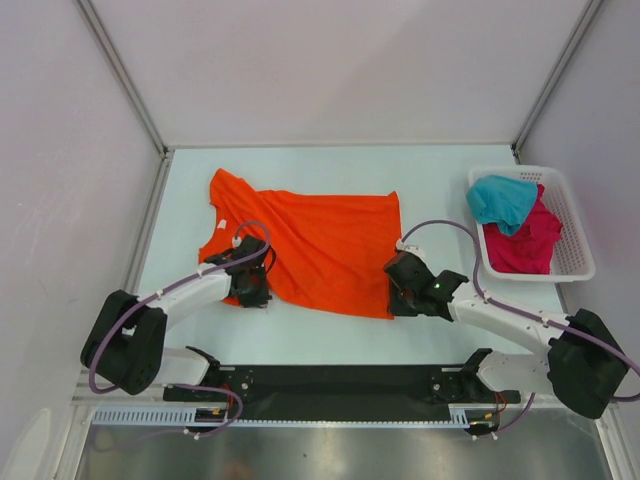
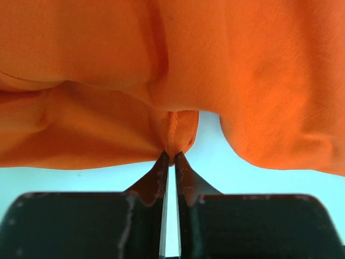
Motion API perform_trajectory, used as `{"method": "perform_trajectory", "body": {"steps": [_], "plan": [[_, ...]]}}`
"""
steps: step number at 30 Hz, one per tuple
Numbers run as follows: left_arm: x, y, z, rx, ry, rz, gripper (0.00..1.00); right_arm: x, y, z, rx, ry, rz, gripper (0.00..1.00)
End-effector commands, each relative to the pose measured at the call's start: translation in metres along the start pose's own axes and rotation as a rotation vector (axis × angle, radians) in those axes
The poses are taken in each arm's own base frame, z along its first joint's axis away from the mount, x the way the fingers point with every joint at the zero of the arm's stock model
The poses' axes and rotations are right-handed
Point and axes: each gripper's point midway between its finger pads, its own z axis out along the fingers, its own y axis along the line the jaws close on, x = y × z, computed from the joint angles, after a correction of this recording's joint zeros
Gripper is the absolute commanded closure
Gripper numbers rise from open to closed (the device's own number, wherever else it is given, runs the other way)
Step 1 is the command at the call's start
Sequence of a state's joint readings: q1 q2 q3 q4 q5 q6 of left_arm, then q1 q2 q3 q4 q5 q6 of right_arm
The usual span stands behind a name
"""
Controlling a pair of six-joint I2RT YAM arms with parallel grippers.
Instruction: Fold and stack the t-shirts
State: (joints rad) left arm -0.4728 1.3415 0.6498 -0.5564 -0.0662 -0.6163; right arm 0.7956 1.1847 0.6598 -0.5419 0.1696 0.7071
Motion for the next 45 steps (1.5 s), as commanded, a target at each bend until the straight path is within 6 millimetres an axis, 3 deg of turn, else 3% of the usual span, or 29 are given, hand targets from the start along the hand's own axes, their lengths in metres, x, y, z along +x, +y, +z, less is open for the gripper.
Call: {"method": "perform_trajectory", "body": {"steps": [1, 9, 19, 22, 23, 27, 29, 31, 32, 33, 35, 36, 38, 39, 41, 42, 44, 45], "plan": [[0.003, -0.010, 0.003, 0.044, -0.003, -0.009, 0.93, 0.002, 0.003, 0.012, -0.001, -0.003, 0.008, 0.74], [-0.023, -0.024, -0.029, 0.092, -0.089, -0.003, 0.99, 0.014, -0.002, 0.024, 0.017, 0.033, 0.005, 0.75], [-0.032, -0.029, -0.046, 0.118, -0.127, -0.005, 1.00, 0.024, -0.005, 0.035, 0.019, 0.061, 0.005, 0.73], [-0.036, -0.030, -0.052, 0.125, -0.144, -0.005, 1.00, 0.029, -0.004, 0.041, 0.012, 0.079, -0.002, 0.85], [-0.036, -0.029, -0.054, 0.120, -0.146, -0.005, 1.00, 0.031, -0.003, 0.042, 0.006, 0.087, -0.003, 1.00], [-0.046, -0.031, -0.068, 0.124, -0.177, -0.001, 1.00, 0.025, 0.004, 0.035, -0.013, 0.060, -0.017, 1.00], [-0.048, -0.027, -0.077, 0.109, -0.185, 0.010, 1.00, 0.000, 0.011, 0.019, -0.022, -0.027, -0.021, 1.00], [-0.064, -0.029, -0.094, 0.121, -0.227, 0.011, 1.00, -0.015, 0.004, 0.000, 0.029, -0.061, -0.043, 1.00], [-0.066, -0.027, -0.105, 0.123, -0.234, 0.011, 1.00, -0.052, 0.015, -0.025, 0.024, -0.171, -0.033, 1.00], [-0.082, -0.033, -0.125, 0.148, -0.284, 0.010, 1.00, -0.057, 0.005, -0.040, 0.079, -0.172, -0.073, 1.00], [-0.094, -0.027, -0.151, 0.143, -0.323, 0.004, 1.00, -0.096, 0.002, -0.076, 0.128, -0.290, -0.078, 1.00], [-0.112, -0.032, -0.179, 0.168, -0.389, -0.003, 1.00, -0.125, 0.007, -0.112, 0.125, -0.359, -0.081, 1.00], [-0.123, -0.024, -0.206, 0.150, -0.428, -0.006, 1.00, -0.156, 0.004, -0.153, 0.149, -0.465, -0.063, 1.00], [-0.137, -0.026, -0.235, 0.173, -0.492, -0.015, 1.00, -0.179, 0.011, -0.192, 0.116, -0.541, -0.041, 1.00], [-0.141, -0.015, -0.260, 0.160, -0.531, -0.031, 1.00, -0.199, 0.009, -0.230, 0.112, -0.626, -0.027, 1.00], [-0.149, -0.014, -0.287, 0.184, -0.591, -0.046, 1.00, -0.210, 0.011, -0.260, 0.083, -0.680, -0.003, 1.00], [-0.150, -0.002, -0.312, 0.179, -0.641, -0.079, 1.00, -0.221, 0.008, -0.291, 0.072, -0.745, 0.014, 1.00], [-0.155, 0.001, -0.337, 0.195, -0.699, -0.098, 1.00, -0.224, 0.007, -0.303, 0.066, -0.764, 0.020, 1.00]]}}
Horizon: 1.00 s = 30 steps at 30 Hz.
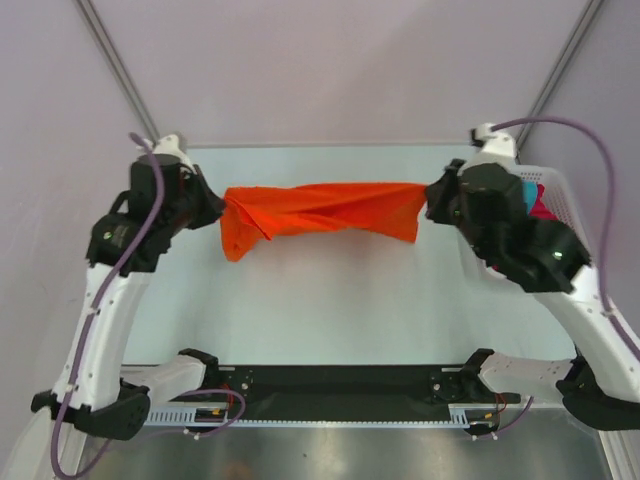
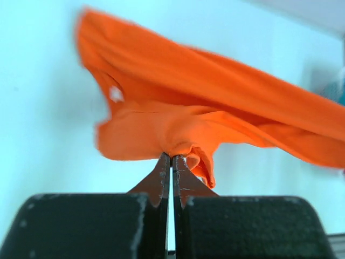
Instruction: Fold and stack the t-shirts
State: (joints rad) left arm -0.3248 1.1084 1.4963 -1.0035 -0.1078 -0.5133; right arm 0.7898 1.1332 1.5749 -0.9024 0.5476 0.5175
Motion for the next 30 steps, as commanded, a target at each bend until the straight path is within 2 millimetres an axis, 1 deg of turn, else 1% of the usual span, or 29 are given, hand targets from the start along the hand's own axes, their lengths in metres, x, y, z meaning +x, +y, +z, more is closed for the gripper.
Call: {"method": "perform_trajectory", "body": {"steps": [1, 2, 3, 4, 5, 6, 7, 8, 9, 10, 11, 12, 13, 14, 15, 16, 17, 18, 19, 20, 21, 22, 23, 24, 26, 27, 28, 29, 30], "plan": [[-0.039, 0.016, -0.070, -0.032, -0.143, -0.019, 1.00, -0.062, -0.037, -0.056, 0.092, -0.144, -0.025, 1.00], [-0.045, 0.016, -0.079, -0.028, -0.169, -0.028, 0.99, -0.070, -0.037, -0.061, 0.090, -0.161, -0.032, 1.00], [-0.058, 0.013, -0.091, -0.016, -0.213, -0.033, 0.99, -0.077, -0.038, -0.065, 0.093, -0.173, -0.038, 1.00], [-0.064, 0.016, -0.090, -0.033, -0.219, -0.037, 0.99, -0.082, -0.038, -0.061, 0.115, -0.176, -0.048, 1.00], [-0.068, 0.017, -0.091, -0.042, -0.221, -0.038, 0.99, -0.095, -0.037, -0.068, 0.111, -0.202, -0.049, 1.00], [-0.076, 0.012, -0.096, -0.025, -0.238, -0.040, 0.99, -0.097, -0.036, -0.065, 0.118, -0.200, -0.063, 1.00], [-0.083, 0.015, -0.089, -0.042, -0.236, -0.045, 0.98, -0.096, -0.031, -0.053, 0.129, -0.181, -0.084, 1.00], [-0.089, 0.015, -0.086, -0.038, -0.239, -0.049, 0.98, -0.107, -0.035, -0.049, 0.147, -0.195, -0.084, 1.00], [-0.097, 0.009, -0.086, -0.010, -0.247, -0.044, 0.98, -0.109, -0.035, -0.042, 0.150, -0.190, -0.087, 1.00], [-0.108, 0.015, -0.069, -0.032, -0.232, -0.059, 0.98, -0.105, -0.024, -0.021, 0.116, -0.146, -0.104, 1.00], [-0.116, 0.017, -0.060, -0.036, -0.229, -0.066, 0.98, -0.122, -0.038, -0.011, 0.152, -0.174, -0.074, 1.00], [-0.132, 0.011, -0.062, -0.013, -0.257, -0.067, 0.98, -0.128, -0.040, 0.001, 0.150, -0.167, -0.079, 1.00], [-0.145, 0.018, -0.033, -0.035, -0.228, -0.086, 0.99, -0.132, -0.038, 0.016, 0.116, -0.149, -0.073, 1.00], [-0.153, 0.016, -0.020, -0.024, -0.216, -0.092, 0.99, -0.131, -0.054, 0.055, 0.171, -0.104, -0.067, 1.00], [-0.175, 0.016, -0.021, -0.017, -0.263, -0.116, 0.99, -0.153, -0.055, 0.059, 0.159, -0.146, -0.047, 1.00], [-0.183, 0.022, 0.017, -0.020, -0.220, -0.134, 0.99, -0.156, -0.054, 0.076, 0.135, -0.131, -0.041, 1.00], [-0.200, 0.016, 0.020, 0.010, -0.253, -0.136, 1.00, -0.146, -0.060, 0.121, 0.161, -0.069, -0.049, 1.00], [-0.209, 0.014, 0.035, 0.029, -0.252, -0.153, 1.00, -0.171, -0.068, 0.122, 0.165, -0.129, -0.030, 1.00], [-0.210, 0.020, 0.080, 0.051, -0.191, -0.173, 1.00, -0.174, -0.074, 0.140, 0.174, -0.130, -0.024, 1.00], [-0.226, 0.015, 0.083, 0.086, -0.225, -0.176, 1.00, -0.164, -0.086, 0.176, 0.199, -0.090, -0.017, 1.00], [-0.227, 0.028, 0.123, 0.085, -0.187, -0.224, 1.00, -0.178, -0.096, 0.182, 0.192, -0.129, 0.017, 1.00], [-0.231, 0.024, 0.132, 0.138, -0.179, -0.236, 1.00, -0.184, -0.103, 0.194, 0.183, -0.150, 0.035, 1.00], [-0.233, 0.028, 0.144, 0.150, -0.174, -0.273, 1.00, -0.182, -0.110, 0.209, 0.176, -0.142, 0.049, 1.00], [-0.241, 0.034, 0.154, 0.158, -0.196, -0.282, 1.00, -0.184, -0.122, 0.214, 0.179, -0.145, 0.070, 1.00], [-0.254, 0.034, 0.150, 0.176, -0.242, -0.285, 1.00, -0.195, -0.129, 0.216, 0.179, -0.185, 0.068, 1.00], [-0.269, 0.032, 0.138, 0.198, -0.300, -0.275, 1.00, -0.205, -0.138, 0.208, 0.194, -0.216, 0.070, 1.00], [-0.277, 0.028, 0.127, 0.225, -0.328, -0.271, 1.00, -0.213, -0.139, 0.202, 0.194, -0.238, 0.069, 1.00], [-0.286, 0.026, 0.114, 0.239, -0.363, -0.277, 1.00, -0.222, -0.143, 0.194, 0.195, -0.264, 0.072, 1.00], [-0.303, 0.020, 0.082, 0.266, -0.444, -0.259, 1.00, -0.236, -0.141, 0.174, 0.184, -0.306, 0.074, 1.00]]}}
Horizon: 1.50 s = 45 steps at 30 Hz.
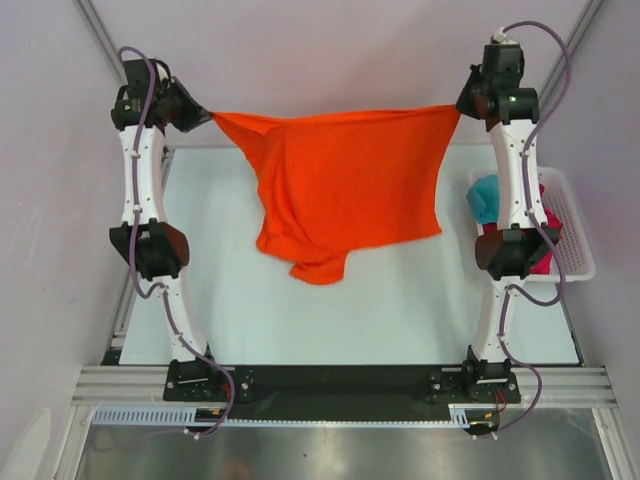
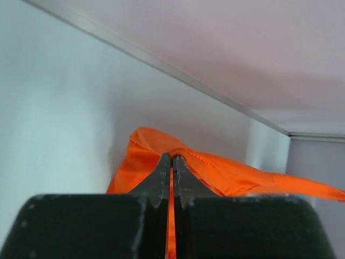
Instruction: Fold and stack the t-shirts
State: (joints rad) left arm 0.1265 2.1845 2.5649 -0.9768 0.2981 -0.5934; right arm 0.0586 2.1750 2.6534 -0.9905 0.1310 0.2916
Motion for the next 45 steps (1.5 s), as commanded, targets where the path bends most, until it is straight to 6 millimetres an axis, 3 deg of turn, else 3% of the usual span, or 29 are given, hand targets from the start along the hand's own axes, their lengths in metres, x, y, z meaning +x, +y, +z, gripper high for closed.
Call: {"method": "perform_trajectory", "body": {"steps": [1, 2, 3, 5, 6, 8, 9, 10, 12, 13, 14, 16, 17, 18, 19, 20, 21, 22, 23, 25, 26, 28, 33, 37, 42, 45], "plan": [[-0.099, -0.098, -0.149, 0.313, -0.415, 0.083, 1.00, -0.117, 0.005, -0.104, -0.112, -0.373, 0.040, 1.00], [-0.105, -0.106, -0.170, 0.339, -0.455, 0.091, 1.00, -0.125, 0.002, -0.117, -0.104, -0.404, 0.037, 1.00], [-0.113, -0.120, -0.208, 0.383, -0.527, 0.119, 1.00, -0.138, 0.002, -0.148, -0.115, -0.463, 0.036, 1.00], [-0.113, -0.133, -0.253, 0.434, -0.581, 0.142, 1.00, -0.148, 0.000, -0.172, -0.111, -0.511, 0.026, 1.00], [-0.112, -0.136, -0.264, 0.443, -0.595, 0.151, 1.00, -0.152, -0.001, -0.190, -0.115, -0.537, 0.025, 1.00], [-0.102, -0.132, -0.268, 0.436, -0.573, 0.153, 1.00, -0.140, -0.005, -0.187, -0.103, -0.494, 0.013, 1.00], [-0.098, -0.129, -0.261, 0.430, -0.550, 0.153, 1.00, -0.133, -0.006, -0.183, -0.098, -0.468, 0.008, 1.00], [-0.090, -0.116, -0.240, 0.404, -0.492, 0.137, 1.00, -0.118, -0.010, -0.176, -0.082, -0.412, 0.001, 1.00], [-0.074, -0.100, -0.215, 0.371, -0.399, 0.118, 1.00, -0.074, -0.019, -0.144, -0.043, -0.251, -0.009, 1.00], [-0.066, -0.089, -0.199, 0.335, -0.359, 0.131, 1.00, -0.062, -0.022, -0.142, -0.037, -0.214, -0.007, 1.00], [-0.055, -0.081, -0.190, 0.303, -0.317, 0.130, 1.00, -0.026, -0.029, -0.119, -0.016, -0.105, -0.016, 1.00], [-0.039, -0.057, -0.168, 0.227, -0.262, 0.137, 1.00, -0.005, -0.031, -0.111, -0.019, -0.075, -0.013, 1.00], [-0.032, -0.052, -0.171, 0.213, -0.254, 0.141, 1.00, 0.003, -0.032, -0.122, -0.024, -0.079, -0.012, 1.00], [-0.024, -0.044, -0.168, 0.191, -0.241, 0.141, 1.00, 0.034, -0.038, -0.106, -0.013, -0.018, -0.011, 1.00], [-0.003, -0.023, -0.149, 0.150, -0.172, 0.126, 1.00, 0.051, -0.042, -0.104, -0.007, 0.014, -0.008, 1.00], [0.003, -0.023, -0.159, 0.153, -0.185, 0.136, 1.00, 0.062, -0.043, -0.110, -0.013, 0.026, -0.009, 1.00], [0.011, -0.016, -0.157, 0.148, -0.177, 0.138, 1.00, 0.097, -0.049, -0.102, 0.000, 0.100, -0.022, 1.00], [0.032, -0.002, -0.153, 0.128, -0.142, 0.131, 1.00, 0.111, -0.049, -0.102, 0.003, 0.127, -0.030, 1.00], [0.038, 0.004, -0.154, 0.119, -0.142, 0.134, 1.00, 0.118, -0.049, -0.112, 0.000, 0.127, -0.032, 1.00], [0.065, 0.026, -0.145, 0.076, -0.092, 0.122, 1.00, 0.156, -0.048, -0.116, 0.005, 0.205, -0.044, 1.00], [0.070, 0.026, -0.155, 0.080, -0.105, 0.126, 1.00, 0.165, -0.051, -0.121, 0.021, 0.218, -0.040, 1.00], [0.091, 0.038, -0.153, 0.070, -0.071, 0.113, 1.00, 0.186, -0.044, -0.135, 0.001, 0.246, -0.030, 1.00], [0.112, 0.038, -0.181, 0.089, -0.092, 0.133, 1.00, 0.216, -0.028, -0.169, -0.030, 0.292, -0.047, 1.00], [0.150, 0.046, -0.200, 0.110, -0.082, 0.118, 1.00, 0.236, -0.021, -0.203, -0.075, 0.302, -0.033, 1.00], [0.195, 0.069, -0.207, 0.090, -0.050, 0.091, 1.00, 0.282, -0.023, -0.227, -0.099, 0.388, 0.013, 1.00], [0.216, 0.080, -0.206, 0.075, -0.014, 0.078, 1.00, 0.295, -0.024, -0.238, -0.111, 0.403, 0.020, 1.00]]}}
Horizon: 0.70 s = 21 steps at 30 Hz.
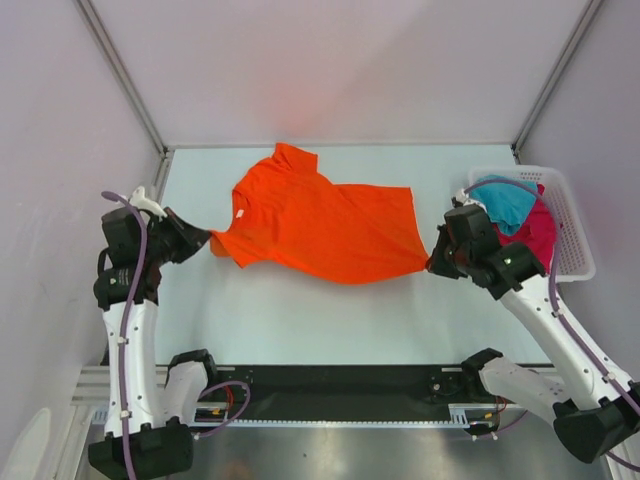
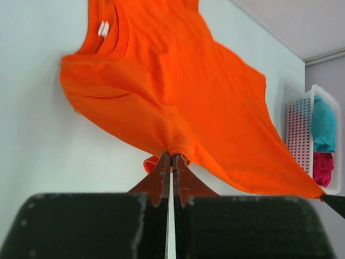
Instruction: Fold and stack the t-shirts
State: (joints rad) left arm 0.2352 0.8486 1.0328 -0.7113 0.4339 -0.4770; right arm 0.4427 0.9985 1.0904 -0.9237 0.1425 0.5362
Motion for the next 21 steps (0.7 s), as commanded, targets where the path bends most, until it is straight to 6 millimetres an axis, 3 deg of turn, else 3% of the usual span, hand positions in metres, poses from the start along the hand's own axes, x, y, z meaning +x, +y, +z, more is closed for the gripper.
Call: {"method": "perform_trajectory", "body": {"steps": [1, 14, 17, 21], "plan": [[0.023, 0.011, 0.000, -0.008, 0.040, -0.013, 1.00, 0.021, -0.005, -0.009, 0.026, 0.014, 0.064, 1.00], [0.024, 0.023, -0.009, -0.080, 0.012, 0.000, 1.00, 0.039, -0.018, -0.018, 0.102, 0.016, 0.079, 1.00], [0.024, 0.027, -0.002, -0.083, 0.018, -0.010, 1.00, 0.037, -0.016, -0.012, 0.102, 0.006, 0.084, 1.00], [0.017, 0.045, 0.028, -0.122, 0.038, -0.032, 1.00, 0.025, -0.017, 0.010, 0.149, -0.017, 0.060, 1.00]]}}
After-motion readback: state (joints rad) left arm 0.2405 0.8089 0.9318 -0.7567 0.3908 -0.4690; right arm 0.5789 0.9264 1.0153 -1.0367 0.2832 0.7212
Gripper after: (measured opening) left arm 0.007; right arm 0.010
